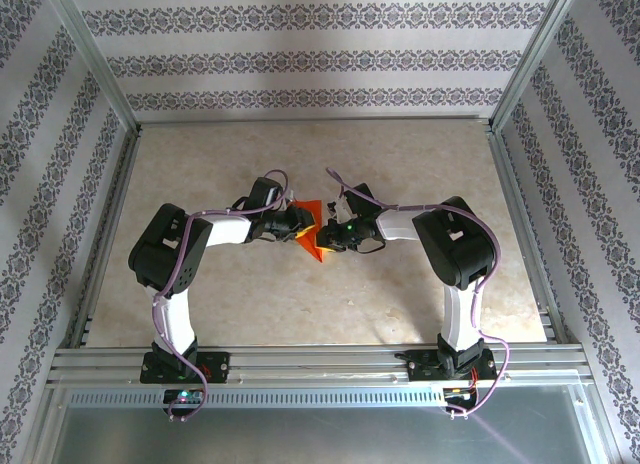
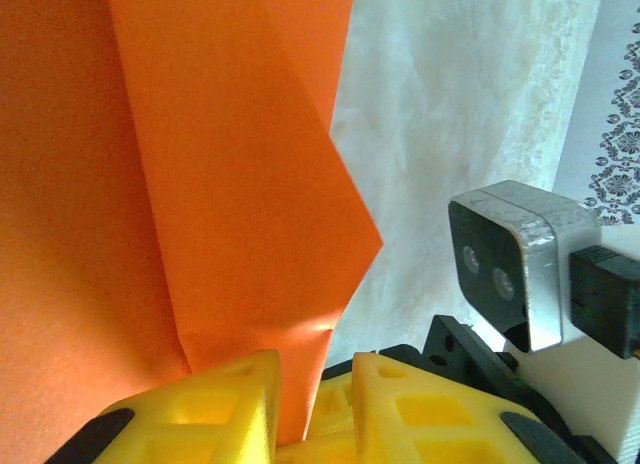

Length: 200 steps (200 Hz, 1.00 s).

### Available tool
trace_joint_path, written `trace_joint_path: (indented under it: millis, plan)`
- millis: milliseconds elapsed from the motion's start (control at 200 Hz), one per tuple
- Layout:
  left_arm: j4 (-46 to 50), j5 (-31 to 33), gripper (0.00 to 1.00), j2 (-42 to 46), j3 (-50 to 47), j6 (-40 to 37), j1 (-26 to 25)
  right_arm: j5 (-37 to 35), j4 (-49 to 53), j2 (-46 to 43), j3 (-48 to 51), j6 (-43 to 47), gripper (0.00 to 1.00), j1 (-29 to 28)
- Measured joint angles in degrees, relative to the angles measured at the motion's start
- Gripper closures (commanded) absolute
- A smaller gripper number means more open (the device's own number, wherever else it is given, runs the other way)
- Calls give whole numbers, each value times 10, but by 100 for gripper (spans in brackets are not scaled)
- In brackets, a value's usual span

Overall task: Fold a paper plane with a square sheet of paper (pick it up from the middle)
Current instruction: Fourth fold the wing at the center of the table.

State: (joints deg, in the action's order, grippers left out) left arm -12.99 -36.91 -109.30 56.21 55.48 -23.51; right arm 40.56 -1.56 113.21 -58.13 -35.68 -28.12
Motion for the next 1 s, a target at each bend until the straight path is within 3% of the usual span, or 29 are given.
trace_joint_path:
  millis: [999]
  plan:
    - [-1, 87, 78, 21, -46, 13, 7, 40, -95, -1, 43, -34, 94, 14]
